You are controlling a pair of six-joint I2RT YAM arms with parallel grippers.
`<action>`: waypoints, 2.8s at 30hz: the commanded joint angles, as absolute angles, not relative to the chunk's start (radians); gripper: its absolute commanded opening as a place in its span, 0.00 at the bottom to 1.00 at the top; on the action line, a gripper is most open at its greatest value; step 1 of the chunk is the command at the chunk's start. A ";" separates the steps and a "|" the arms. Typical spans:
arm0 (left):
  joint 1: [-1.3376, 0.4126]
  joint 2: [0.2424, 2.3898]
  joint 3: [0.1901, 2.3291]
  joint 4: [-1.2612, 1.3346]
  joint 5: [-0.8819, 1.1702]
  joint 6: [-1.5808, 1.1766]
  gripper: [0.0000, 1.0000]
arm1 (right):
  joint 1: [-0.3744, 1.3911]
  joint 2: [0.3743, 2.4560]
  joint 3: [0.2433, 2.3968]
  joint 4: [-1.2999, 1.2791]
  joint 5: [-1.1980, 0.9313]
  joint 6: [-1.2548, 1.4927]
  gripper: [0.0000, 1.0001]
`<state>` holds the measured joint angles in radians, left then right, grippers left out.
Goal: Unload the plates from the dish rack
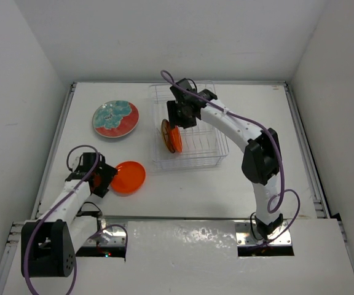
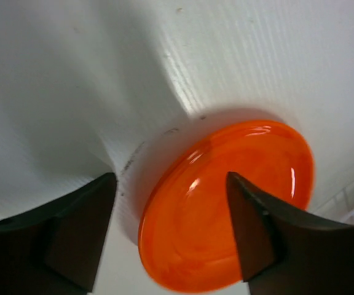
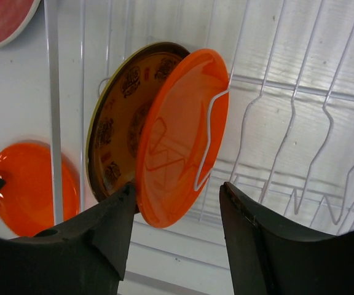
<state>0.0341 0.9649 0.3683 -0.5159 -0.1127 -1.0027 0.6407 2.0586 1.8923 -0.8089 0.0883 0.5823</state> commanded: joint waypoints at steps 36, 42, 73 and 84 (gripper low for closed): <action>0.032 1.220 1.448 -0.619 0.478 -0.888 1.00 | 0.692 1.712 1.815 -0.656 -0.193 0.226 0.00; 0.029 1.219 1.405 -0.652 0.560 -0.962 1.00 | 0.902 1.738 1.923 -0.920 0.078 -0.251 0.00; 0.009 1.034 1.114 -0.722 0.185 -0.828 0.00 | 0.999 1.764 1.933 -0.635 0.092 -0.025 0.99; 0.011 0.776 0.714 -0.758 -0.110 -0.911 0.00 | 0.700 1.621 1.760 -0.658 0.057 0.420 0.99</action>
<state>0.0147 0.7570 0.8017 -0.7696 -0.0433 -0.8783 0.6582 1.6321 1.7992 -0.6807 0.0959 0.3271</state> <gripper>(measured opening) 0.039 0.986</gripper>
